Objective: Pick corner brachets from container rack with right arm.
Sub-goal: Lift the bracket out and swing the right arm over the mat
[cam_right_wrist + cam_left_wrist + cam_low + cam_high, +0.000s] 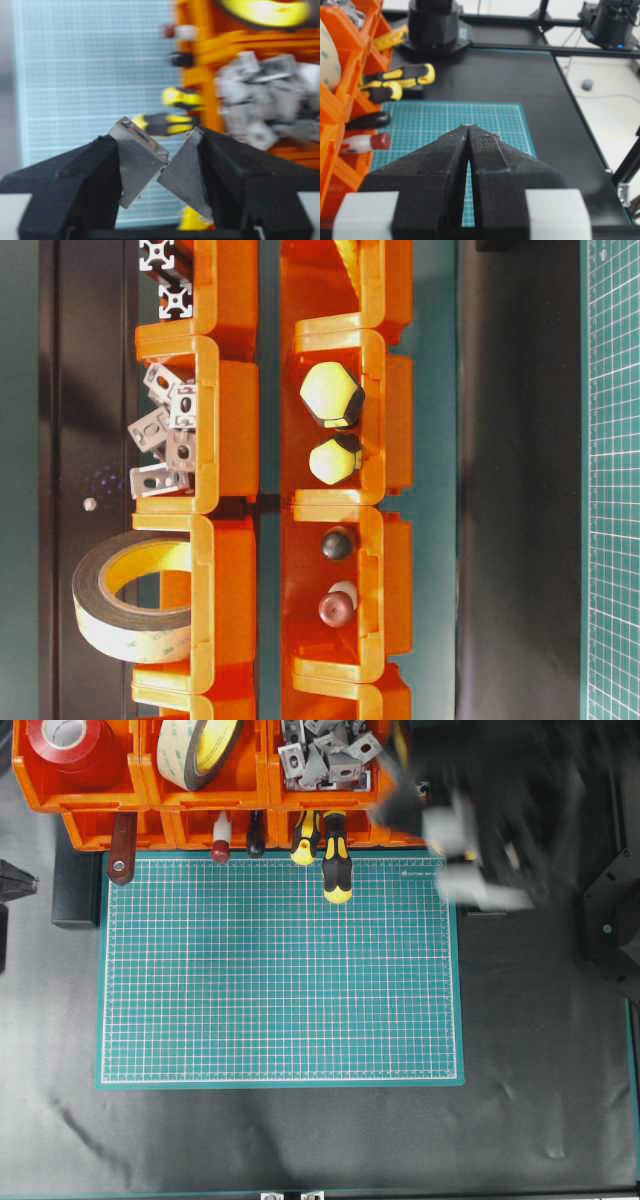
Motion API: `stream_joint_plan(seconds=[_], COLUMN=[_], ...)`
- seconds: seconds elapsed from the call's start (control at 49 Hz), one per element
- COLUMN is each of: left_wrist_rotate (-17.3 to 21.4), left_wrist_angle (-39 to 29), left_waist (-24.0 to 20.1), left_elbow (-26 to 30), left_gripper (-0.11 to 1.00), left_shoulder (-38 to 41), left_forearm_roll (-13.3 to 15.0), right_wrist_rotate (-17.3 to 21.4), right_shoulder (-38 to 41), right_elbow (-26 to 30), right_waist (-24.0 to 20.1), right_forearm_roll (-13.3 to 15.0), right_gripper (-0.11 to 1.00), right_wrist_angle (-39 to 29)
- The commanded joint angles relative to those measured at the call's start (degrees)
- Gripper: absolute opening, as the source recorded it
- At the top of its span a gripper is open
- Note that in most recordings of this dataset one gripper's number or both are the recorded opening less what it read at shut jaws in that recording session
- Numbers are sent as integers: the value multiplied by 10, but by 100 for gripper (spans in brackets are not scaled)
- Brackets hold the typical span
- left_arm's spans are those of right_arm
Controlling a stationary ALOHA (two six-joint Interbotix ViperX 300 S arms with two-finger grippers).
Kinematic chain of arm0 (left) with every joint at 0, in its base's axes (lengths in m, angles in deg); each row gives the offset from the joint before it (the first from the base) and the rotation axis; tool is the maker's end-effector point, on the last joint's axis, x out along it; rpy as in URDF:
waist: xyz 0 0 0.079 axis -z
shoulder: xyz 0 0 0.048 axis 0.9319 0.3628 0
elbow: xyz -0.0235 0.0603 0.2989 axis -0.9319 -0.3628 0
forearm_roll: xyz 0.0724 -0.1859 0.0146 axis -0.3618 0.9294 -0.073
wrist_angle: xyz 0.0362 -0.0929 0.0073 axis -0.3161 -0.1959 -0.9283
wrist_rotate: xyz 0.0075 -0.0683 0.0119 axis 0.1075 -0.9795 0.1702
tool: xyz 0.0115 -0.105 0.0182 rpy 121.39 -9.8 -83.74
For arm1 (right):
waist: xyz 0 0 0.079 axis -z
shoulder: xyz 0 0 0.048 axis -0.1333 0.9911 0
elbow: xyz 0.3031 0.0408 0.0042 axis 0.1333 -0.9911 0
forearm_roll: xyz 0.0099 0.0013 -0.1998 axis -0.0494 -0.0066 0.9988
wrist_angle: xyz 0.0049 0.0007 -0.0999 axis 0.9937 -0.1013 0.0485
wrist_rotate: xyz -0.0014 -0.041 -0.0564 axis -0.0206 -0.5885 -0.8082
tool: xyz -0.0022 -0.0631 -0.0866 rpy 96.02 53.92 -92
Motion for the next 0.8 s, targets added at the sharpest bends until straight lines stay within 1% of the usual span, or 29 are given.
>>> stream_joint_plan(seconds=[0.0, 0.123, 0.245, 0.327, 0.449, 0.511, 0.572, 0.776], left_wrist_rotate=[1, 0, 0, 0, 0, -1, -1, -1], left_wrist_angle=[-2, -10, -11, -11, -11, -11, -11, -9], left_waist=[1, 1, -2, -2, -1, 0, 0, 0], left_elbow=[13, 13, 11, 10, 10, 10, 10, 11], left_gripper=[0, 0, 0, 0, 0, 0, 0, 0], left_shoulder=[1, 0, 4, 10, 10, 10, 10, 6], left_forearm_roll=[-2, -2, -1, -2, -2, -2, -2, -2], right_wrist_rotate=[16, 54, 88, 99, 99, 99, 99, 99], right_shoulder=[-23, -24, -11, 4, 33, 52, 66, 110], right_elbow=[-22, -76, -135, -178, -222, -232, -236, -236], right_waist=[-43, -85, -109, -114, -112, -106, -103, -93], right_forearm_roll=[7, 7, 7, 7, 9, 15, 21, 60], right_gripper=[41, 41, 41, 41, 41, 41, 41, 41], right_wrist_angle=[-1, 14, 48, 94, 183, 231, 258, 298])
